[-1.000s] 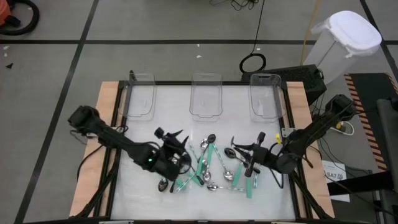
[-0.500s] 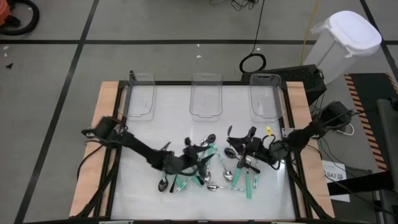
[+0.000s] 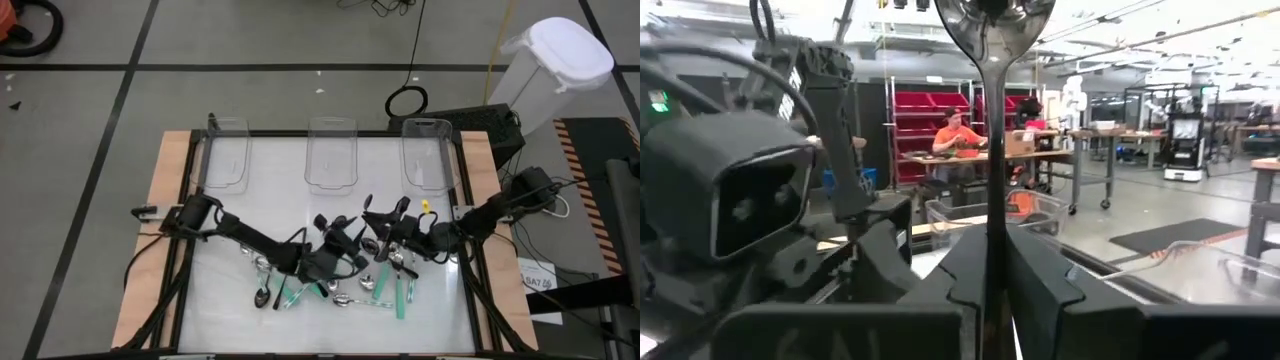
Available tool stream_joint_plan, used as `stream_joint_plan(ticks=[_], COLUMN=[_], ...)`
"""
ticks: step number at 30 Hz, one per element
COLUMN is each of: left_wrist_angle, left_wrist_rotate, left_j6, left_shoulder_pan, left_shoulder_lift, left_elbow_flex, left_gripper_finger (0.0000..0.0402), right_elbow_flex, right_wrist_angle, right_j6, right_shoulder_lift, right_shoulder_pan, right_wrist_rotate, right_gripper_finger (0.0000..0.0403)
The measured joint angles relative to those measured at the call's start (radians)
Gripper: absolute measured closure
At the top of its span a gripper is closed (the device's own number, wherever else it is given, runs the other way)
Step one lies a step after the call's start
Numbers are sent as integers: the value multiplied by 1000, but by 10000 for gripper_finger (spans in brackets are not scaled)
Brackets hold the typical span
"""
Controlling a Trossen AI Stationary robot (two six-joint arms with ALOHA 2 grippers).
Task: Sort silverware by color (type)
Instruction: Put the black spoon into the right transparent bin
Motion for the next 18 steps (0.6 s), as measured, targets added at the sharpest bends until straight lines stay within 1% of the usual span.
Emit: stream_joint_plan(ticks=[4, 6, 15, 18], left_wrist_angle=[-68, -92, -89, -76], left_wrist_rotate=[18, 20, 11, 19], left_j6=[-42, -62, -54, -30], left_shoulder_pan=[24, 32, 33, 33], left_shoulder_lift=[2, 2, 2, 2], left_elbow_flex=[18, 18, 17, 15], left_gripper_finger=[236, 236, 236, 236], right_elbow_flex=[0, 0, 0, 0], right_wrist_angle=[17, 18, 10, 0], right_j6=[-3, 9, 10, 10], right_shoulder_lift=[0, 0, -1, -1], right_shoulder_pan=[-21, -29, -33, -34], right_wrist_rotate=[-78, -99, -100, -88], right_gripper_finger=[379, 379, 379, 379])
